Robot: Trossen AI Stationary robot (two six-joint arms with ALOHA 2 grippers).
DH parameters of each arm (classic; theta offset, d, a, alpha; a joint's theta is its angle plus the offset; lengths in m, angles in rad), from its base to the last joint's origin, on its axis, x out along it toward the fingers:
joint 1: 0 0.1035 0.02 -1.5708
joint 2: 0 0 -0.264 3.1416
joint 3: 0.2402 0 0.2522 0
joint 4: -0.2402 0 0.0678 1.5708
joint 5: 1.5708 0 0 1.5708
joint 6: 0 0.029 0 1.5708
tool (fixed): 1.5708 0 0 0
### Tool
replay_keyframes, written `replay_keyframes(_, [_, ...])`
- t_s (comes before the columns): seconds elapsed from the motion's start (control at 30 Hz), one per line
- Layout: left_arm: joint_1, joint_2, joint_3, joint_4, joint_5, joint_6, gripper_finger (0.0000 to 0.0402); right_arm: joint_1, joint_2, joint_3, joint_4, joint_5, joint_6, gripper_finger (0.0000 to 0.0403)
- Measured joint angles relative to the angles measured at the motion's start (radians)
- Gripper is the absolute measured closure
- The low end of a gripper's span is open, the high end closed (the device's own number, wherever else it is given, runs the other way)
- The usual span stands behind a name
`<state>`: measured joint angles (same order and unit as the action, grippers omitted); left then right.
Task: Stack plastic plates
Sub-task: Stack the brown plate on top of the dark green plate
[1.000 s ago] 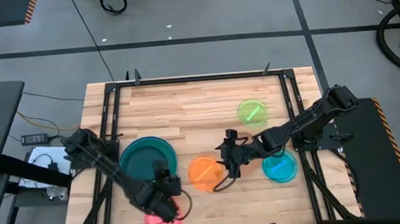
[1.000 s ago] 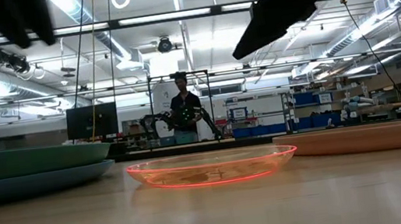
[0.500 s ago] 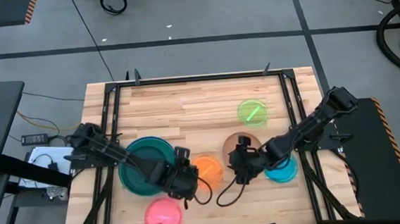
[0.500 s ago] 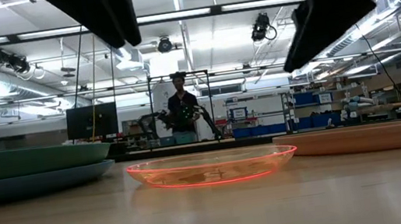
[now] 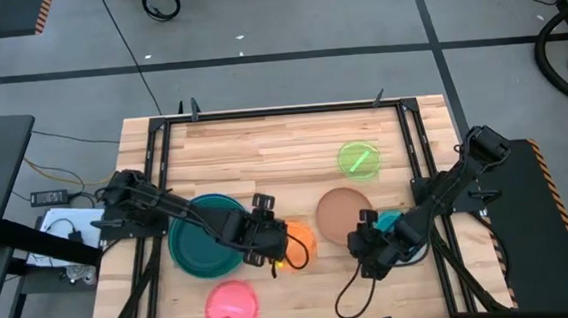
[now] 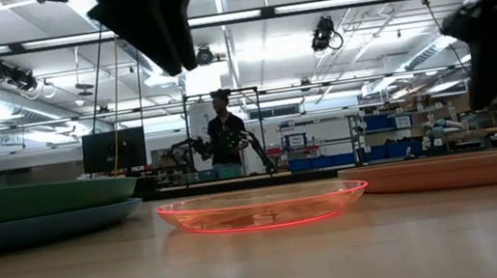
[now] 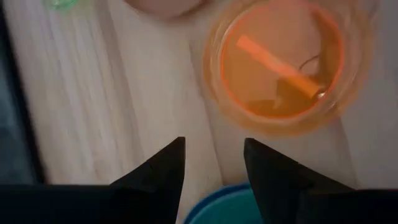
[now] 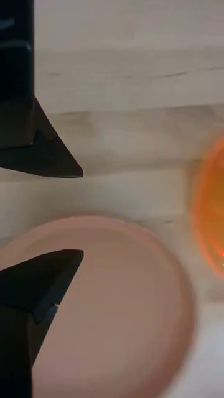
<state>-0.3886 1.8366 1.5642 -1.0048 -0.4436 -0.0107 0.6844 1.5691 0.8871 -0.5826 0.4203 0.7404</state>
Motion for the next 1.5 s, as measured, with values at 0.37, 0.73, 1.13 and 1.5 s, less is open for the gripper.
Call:
replay_keyframes(0.37, [0.017,0.012,-0.045,0.356,0.166,0.177,0.023,0.02,0.0,-0.007,-0.002,-0.039,-0.043,0.0208])
replay_keyframes(0.73, [0.047,0.016,-0.186,0.41,0.166,0.137,0.023,0.016,0.0,-0.074,0.039,0.0,-0.147,0.0208])
replay_keyframes(1.13, [0.019,0.015,-0.181,0.367,0.17,0.021,0.023,-0.026,0.0,-0.17,0.076,-0.027,-0.207,0.0232])
replay_keyframes(1.5, [0.026,0.013,-0.154,0.382,0.13,0.045,0.023,-0.086,0.0,-0.178,0.1,-0.029,-0.408,0.0333])
